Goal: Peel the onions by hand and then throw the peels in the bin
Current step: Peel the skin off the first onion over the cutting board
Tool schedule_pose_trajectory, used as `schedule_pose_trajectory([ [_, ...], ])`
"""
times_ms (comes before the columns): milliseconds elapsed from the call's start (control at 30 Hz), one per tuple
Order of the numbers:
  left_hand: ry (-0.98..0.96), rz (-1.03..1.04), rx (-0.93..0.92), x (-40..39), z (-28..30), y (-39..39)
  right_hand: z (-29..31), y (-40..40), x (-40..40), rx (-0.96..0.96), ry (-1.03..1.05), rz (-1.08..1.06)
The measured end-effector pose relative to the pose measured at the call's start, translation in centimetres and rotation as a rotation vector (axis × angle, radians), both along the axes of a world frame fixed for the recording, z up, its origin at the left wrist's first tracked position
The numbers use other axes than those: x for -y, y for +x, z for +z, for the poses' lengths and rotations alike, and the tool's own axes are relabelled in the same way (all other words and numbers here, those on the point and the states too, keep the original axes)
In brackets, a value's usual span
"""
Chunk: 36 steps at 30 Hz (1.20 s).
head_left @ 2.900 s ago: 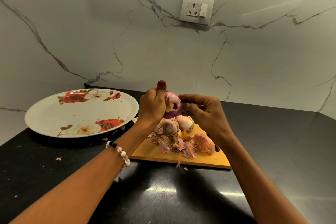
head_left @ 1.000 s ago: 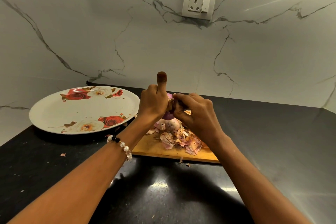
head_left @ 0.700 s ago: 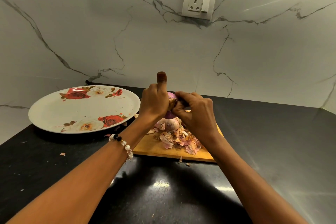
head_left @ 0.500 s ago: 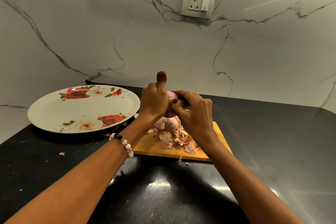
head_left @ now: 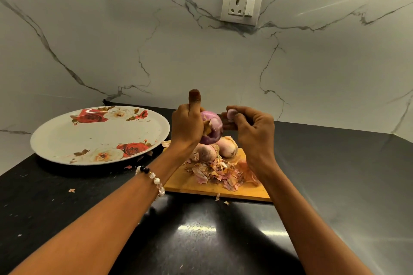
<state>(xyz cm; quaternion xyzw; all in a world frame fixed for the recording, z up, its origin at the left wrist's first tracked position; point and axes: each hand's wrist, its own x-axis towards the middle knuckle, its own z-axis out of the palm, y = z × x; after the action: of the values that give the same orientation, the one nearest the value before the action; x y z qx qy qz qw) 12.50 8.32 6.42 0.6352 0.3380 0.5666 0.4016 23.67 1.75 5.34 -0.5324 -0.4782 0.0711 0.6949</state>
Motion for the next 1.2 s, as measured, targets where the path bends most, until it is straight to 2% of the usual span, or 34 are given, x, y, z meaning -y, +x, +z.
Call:
schedule_pose_trajectory([
  [167, 0.011, 0.042, 0.003, 0.0, -0.4, 0.0, -0.4, 0.2, -0.3, 0.046, -0.149, 0.06],
  [300, 0.091, 0.085, -0.025, -0.7, -0.8, -0.3, -0.1, 0.1, 0.5, 0.087, -0.225, 0.297],
  [467, 0.127, 0.124, -0.051, -1.0, -0.9, -0.7, -0.1, 0.1, 0.6, 0.095, -0.216, 0.412],
  [600, 0.154, 0.123, -0.053, -0.9, -1.1, -0.3, -0.3, 0.6, 0.6, 0.093, -0.164, 0.36],
  [733, 0.193, 0.143, -0.018, -0.7, -1.1, 0.0, -0.6, -0.3, 0.3, 0.196, -0.079, 0.242],
  [933, 0.047, 0.111, 0.116, -0.4, -0.5, 0.1, -1.3, -0.3, -0.5, 0.236, 0.043, 0.1],
  [1033, -0.046, 0.092, 0.167, -0.7, -0.3, -0.1, -1.0, -0.2, -0.3, 0.199, 0.023, 0.191],
  [1200, -0.19, -0.077, 0.232, -1.6, -0.6, -0.6, -0.6, 0.0, 0.0, -0.053, -0.041, 0.387],
])
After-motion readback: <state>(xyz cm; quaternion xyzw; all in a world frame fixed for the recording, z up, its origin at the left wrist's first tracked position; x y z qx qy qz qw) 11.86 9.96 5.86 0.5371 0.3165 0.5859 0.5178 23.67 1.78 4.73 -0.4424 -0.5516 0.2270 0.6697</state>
